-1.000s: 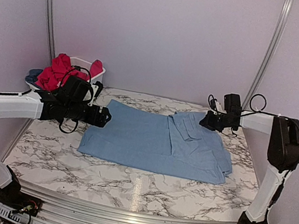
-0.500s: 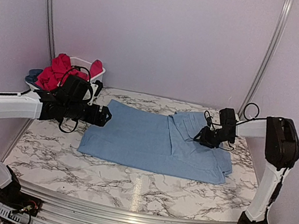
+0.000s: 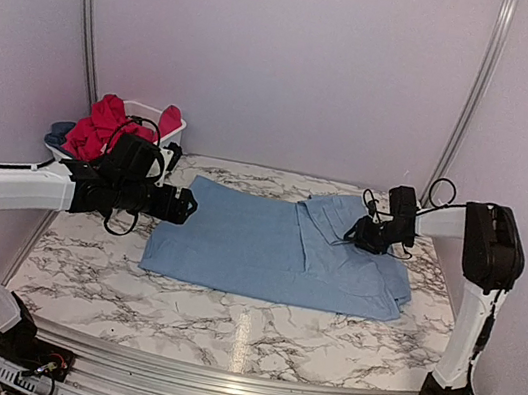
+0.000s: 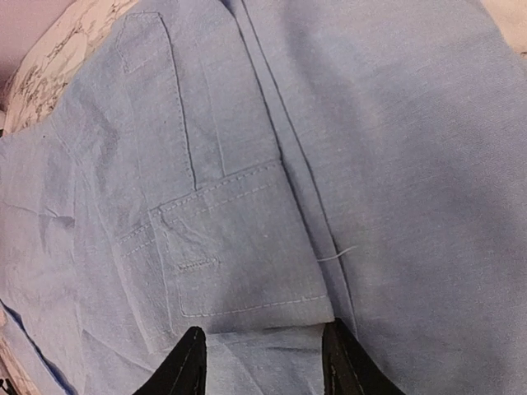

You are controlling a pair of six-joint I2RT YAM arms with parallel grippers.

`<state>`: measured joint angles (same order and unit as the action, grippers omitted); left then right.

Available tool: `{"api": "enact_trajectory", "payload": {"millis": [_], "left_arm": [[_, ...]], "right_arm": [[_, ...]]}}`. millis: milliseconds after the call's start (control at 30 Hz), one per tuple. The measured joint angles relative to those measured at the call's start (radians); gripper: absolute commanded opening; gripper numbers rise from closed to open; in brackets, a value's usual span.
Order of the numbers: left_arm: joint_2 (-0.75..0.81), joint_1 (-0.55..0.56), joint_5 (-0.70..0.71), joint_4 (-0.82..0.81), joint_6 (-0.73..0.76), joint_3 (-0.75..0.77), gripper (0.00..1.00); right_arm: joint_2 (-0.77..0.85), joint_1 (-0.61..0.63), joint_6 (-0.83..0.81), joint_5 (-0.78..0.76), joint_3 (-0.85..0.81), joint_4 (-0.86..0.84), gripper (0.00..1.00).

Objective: Fold and stack the mixed laundry pile
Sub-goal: Smooth out the 1/3-folded shirt at the center of the board.

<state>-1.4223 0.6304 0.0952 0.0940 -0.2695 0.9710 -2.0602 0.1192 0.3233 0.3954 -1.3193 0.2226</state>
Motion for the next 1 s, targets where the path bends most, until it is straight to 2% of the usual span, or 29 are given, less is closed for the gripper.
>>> {"api": "enact_trajectory", "payload": {"millis": [200, 567, 767, 1000], "left_arm": [[0.0, 0.0, 0.0, -0.001, 0.0, 0.0, 0.97], [0.003, 0.0, 0.0, -0.003, 0.0, 0.0, 0.98], [0.016, 0.002, 0.0, -0.007, 0.001, -0.007, 0.98], [0.024, 0.003, 0.0, -0.012, 0.001, -0.008, 0.98]], "right_arm": [[-0.006, -0.017, 0.027, 0.016, 0.0, -0.018, 0.44], [-0.018, -0.064, 0.183, 0.164, 0.09, -0.233, 0.38], [-0.041, -0.07, 0.249, 0.203, 0.095, -0.301, 0.29], [-0.066, -0.072, 0.269, 0.212, 0.084, -0.318, 0.09]]}}
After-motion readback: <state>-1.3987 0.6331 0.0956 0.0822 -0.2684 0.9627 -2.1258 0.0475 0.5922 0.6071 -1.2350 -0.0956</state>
